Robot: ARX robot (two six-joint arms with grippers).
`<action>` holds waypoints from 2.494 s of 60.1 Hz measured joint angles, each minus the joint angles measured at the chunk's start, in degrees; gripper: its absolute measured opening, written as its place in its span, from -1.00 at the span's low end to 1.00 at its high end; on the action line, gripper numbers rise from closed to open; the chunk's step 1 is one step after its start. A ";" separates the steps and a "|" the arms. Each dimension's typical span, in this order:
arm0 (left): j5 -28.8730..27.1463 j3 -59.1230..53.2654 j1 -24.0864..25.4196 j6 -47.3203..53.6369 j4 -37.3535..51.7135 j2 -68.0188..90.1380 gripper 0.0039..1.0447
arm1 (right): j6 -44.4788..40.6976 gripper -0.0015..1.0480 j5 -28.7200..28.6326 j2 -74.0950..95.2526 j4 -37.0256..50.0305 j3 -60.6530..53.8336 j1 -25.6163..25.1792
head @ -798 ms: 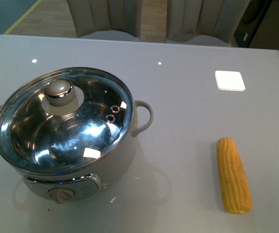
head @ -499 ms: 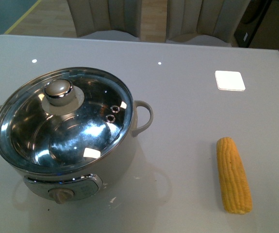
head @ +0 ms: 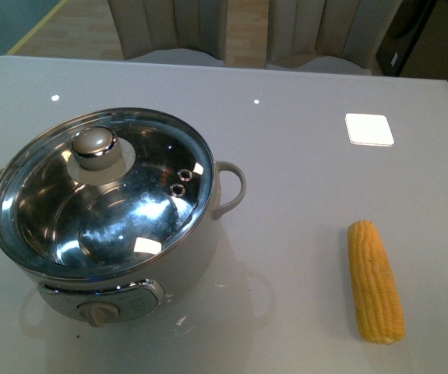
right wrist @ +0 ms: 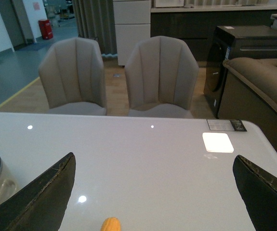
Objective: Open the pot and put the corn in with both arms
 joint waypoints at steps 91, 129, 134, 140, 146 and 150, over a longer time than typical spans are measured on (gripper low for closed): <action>-6.03 28.83 -18.43 -3.65 47.89 104.21 0.87 | 0.00 0.83 -0.02 0.00 0.00 0.00 0.00; -6.01 32.85 -19.71 -2.49 50.25 111.93 0.87 | 0.00 0.83 -0.02 0.00 0.00 0.00 0.00; -6.03 33.57 -19.67 -2.34 49.96 112.59 0.70 | 0.00 0.83 0.00 0.00 0.00 0.00 0.00; -6.05 33.81 -19.61 -2.38 49.88 113.18 0.43 | 0.00 0.83 -0.02 0.00 0.00 0.00 0.00; -6.05 34.10 -19.56 -2.49 49.90 113.35 0.13 | 0.00 0.83 -0.02 0.00 0.00 0.00 0.00; -6.36 34.12 -19.56 -2.78 49.94 113.39 -0.07 | 0.00 0.83 -0.02 0.00 0.00 0.00 0.00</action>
